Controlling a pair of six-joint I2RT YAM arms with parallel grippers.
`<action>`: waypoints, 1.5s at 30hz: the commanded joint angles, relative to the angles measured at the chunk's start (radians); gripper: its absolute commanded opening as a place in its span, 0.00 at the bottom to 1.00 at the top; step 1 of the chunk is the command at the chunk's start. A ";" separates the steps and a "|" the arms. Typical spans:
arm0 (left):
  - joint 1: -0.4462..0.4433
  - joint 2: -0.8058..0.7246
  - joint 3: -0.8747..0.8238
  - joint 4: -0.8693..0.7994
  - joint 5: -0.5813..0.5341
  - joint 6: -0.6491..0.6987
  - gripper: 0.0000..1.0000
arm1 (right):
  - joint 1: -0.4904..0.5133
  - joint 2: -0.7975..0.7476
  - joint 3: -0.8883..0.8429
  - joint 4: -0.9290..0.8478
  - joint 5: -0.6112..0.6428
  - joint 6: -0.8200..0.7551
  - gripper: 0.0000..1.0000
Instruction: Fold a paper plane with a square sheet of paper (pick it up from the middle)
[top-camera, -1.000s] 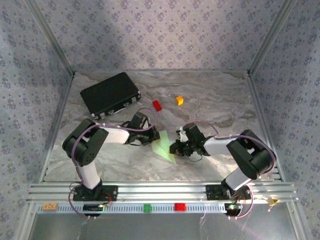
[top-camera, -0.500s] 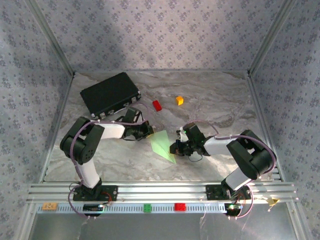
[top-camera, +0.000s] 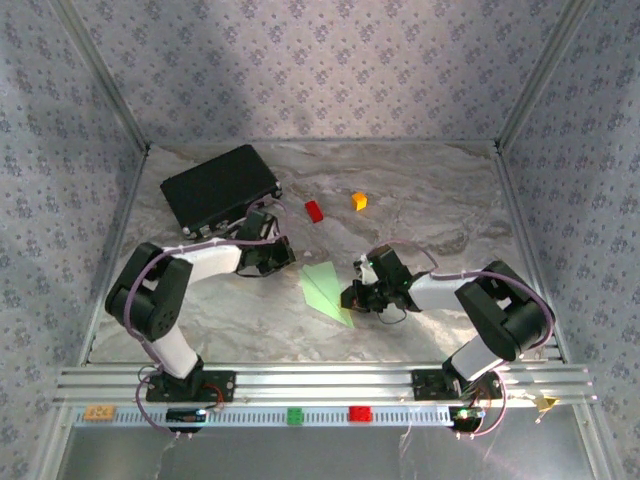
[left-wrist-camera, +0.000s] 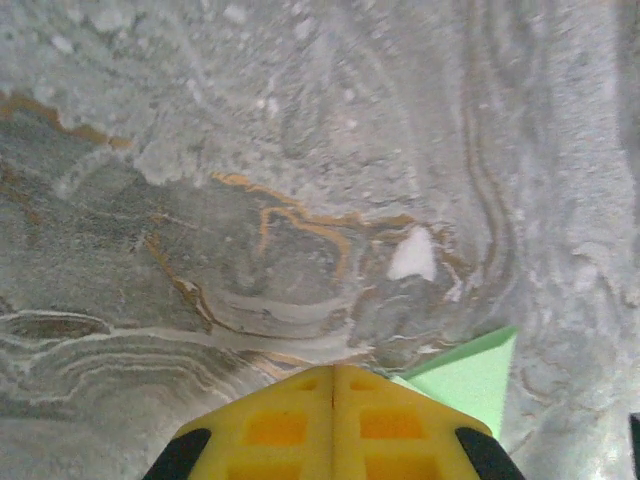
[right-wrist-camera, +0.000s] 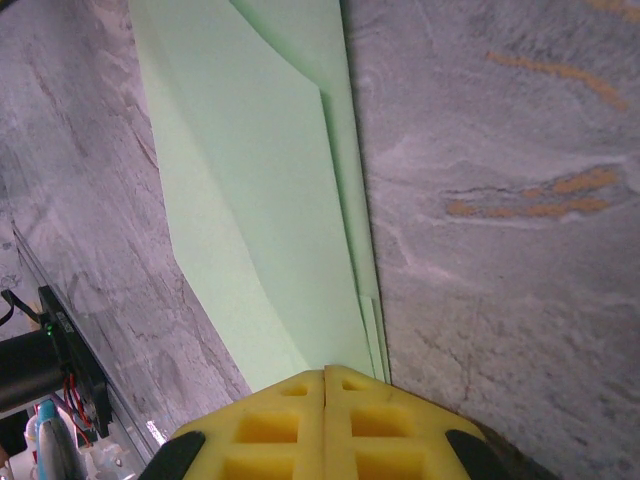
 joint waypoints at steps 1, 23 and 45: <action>-0.030 -0.067 -0.012 -0.026 -0.020 0.021 0.00 | -0.005 0.019 -0.036 -0.146 0.039 -0.023 0.00; -0.263 0.132 -0.027 0.156 0.015 -0.082 0.00 | -0.001 -0.127 -0.032 -0.102 0.016 0.054 0.08; -0.261 0.119 -0.050 0.156 0.007 -0.114 0.00 | 0.057 -0.429 -0.176 -0.271 0.021 0.214 0.33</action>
